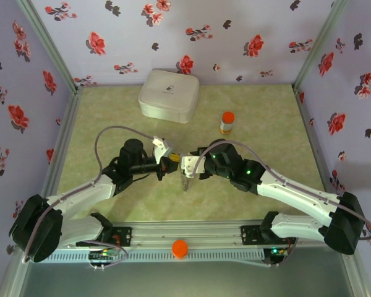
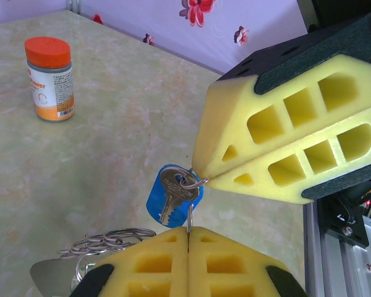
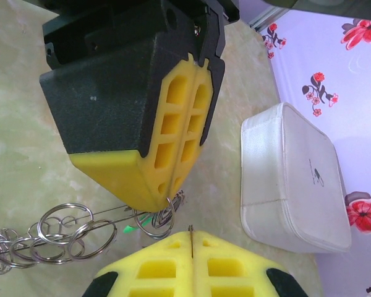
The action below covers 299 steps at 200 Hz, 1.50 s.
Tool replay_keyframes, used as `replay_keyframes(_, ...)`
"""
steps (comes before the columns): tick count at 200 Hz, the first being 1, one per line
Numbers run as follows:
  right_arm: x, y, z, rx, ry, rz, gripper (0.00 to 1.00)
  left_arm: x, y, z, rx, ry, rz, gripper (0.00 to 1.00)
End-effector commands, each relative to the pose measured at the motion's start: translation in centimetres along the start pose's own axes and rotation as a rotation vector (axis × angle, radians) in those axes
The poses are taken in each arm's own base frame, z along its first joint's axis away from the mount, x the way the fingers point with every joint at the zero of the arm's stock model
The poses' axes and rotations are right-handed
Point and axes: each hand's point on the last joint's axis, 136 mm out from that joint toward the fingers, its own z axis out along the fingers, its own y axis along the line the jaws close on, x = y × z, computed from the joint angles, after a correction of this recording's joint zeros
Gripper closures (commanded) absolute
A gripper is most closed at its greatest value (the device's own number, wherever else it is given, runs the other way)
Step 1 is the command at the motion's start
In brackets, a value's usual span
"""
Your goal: Put the keys on the keyring
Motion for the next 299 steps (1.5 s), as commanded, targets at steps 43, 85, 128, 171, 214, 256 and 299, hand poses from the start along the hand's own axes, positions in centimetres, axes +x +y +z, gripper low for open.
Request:
replay_keyframes(43, -0.1, 1.0, 0.2, -0.042, -0.001, -0.017, 1.0, -2.0, -0.1, -0.1, 0.002, -0.051, 0.045, 1.0)
replay_keyframes(85, 0.0, 1.3, 0.3, -0.057, 0.006, -0.022, 1.0, -1.9, -0.1, -0.1, 0.005, -0.052, 0.049, 1.0)
replay_keyframes(128, -0.1, 1.7, 0.3, -0.073, 0.004, -0.018, 1.0, -2.0, -0.1, -0.2, 0.004, -0.054, 0.05, 1.0)
replay_keyframes(171, -0.1, 2.4, 0.1, -0.107, 0.002, -0.024, 1.0, -2.0, 0.0, -0.1, 0.002, -0.053, 0.05, 1.0)
replay_keyframes(214, -0.4, 2.9, 0.0, -0.137, -0.009, -0.028, 1.0, -2.0, 0.1, -0.1, -0.005, -0.053, 0.051, 1.0)
replay_keyframes(256, -0.5, 3.5, 0.1, -0.17, -0.01, -0.041, 1.0, -2.1, 0.2, -0.1, -0.011, -0.054, 0.05, 1.0)
replay_keyframes(299, -0.6, 4.0, 0.1, -0.199, 0.006, -0.065, 1.0, -2.1, 0.3, -0.2, -0.022, -0.052, 0.053, 1.0)
